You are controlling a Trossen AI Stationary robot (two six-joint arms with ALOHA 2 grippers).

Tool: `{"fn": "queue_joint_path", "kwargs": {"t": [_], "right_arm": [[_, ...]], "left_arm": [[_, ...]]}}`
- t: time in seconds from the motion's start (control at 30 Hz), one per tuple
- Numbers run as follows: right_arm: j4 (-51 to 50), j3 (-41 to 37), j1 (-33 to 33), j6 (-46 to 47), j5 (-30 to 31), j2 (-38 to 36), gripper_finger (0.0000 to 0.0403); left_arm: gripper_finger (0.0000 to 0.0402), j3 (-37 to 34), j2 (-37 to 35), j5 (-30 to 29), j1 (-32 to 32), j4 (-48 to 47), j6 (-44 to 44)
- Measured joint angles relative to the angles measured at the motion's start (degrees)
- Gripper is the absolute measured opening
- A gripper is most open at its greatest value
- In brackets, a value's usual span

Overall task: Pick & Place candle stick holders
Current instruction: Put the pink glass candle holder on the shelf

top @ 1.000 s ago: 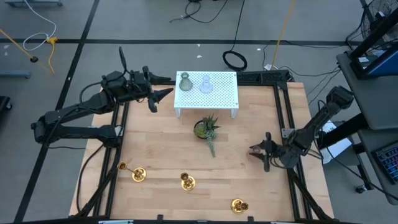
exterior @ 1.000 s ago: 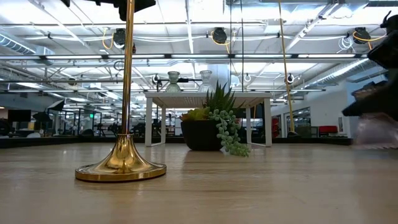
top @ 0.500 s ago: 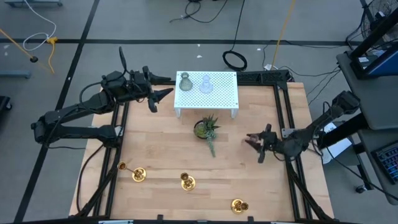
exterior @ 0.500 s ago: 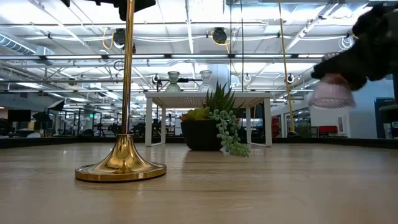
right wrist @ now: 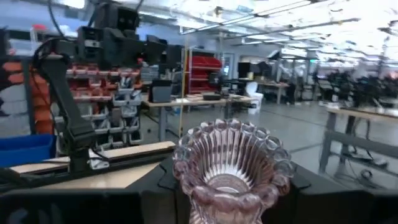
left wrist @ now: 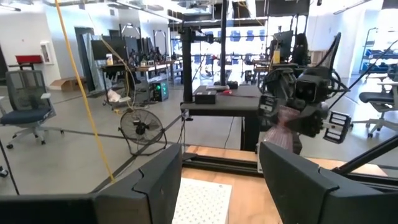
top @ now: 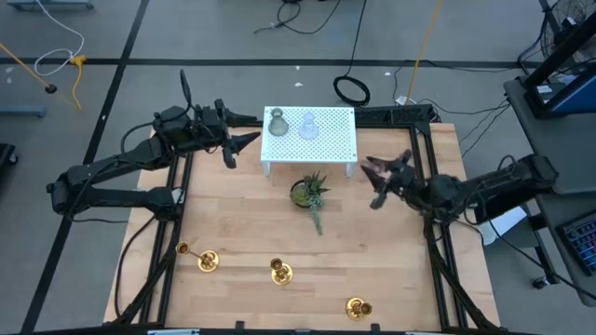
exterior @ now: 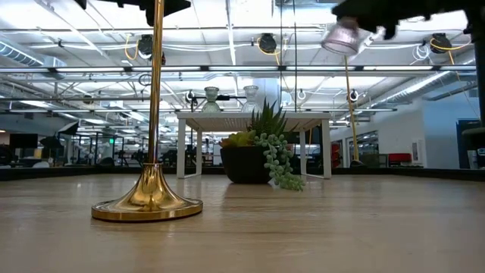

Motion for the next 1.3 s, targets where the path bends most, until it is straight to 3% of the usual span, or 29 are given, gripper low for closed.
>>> {"fn": "queue_joint_path", "kwargs": {"t": [0.2,0.43,0.67,0.8,1.03,1.3], "right_arm": [[-8.0,10.8,-15.4,2.7,-5.3,9.9,0.0125],[-14.1,19.1,-33.2,11.7,-24.6,21.5,0.0123],[-11.5,20.9,-44.5,15.6,-35.1,30.6,0.0124],[-10.9,21.8,-48.3,17.7,-39.1,34.6,0.0124],[-6.8,22.1,-50.7,16.9,-39.4,39.7,0.0125],[-6.8,22.1,-51.6,13.4,-39.1,40.0,0.0125]], "left_arm": [[0.022,0.0,0.1,0.2,-0.1,0.3,0.3],[0.022,0.0,0.2,1.2,-0.1,-0.1,0.6],[0.022,0.0,0.2,1.2,-0.1,-0.6,1.9],[0.022,0.0,0.2,1.2,-0.1,-0.9,1.9],[0.0221,0.0,0.2,1.2,-0.1,-2.0,2.9],[0.022,0.0,0.2,1.2,0.0,-2.6,2.9]]}}
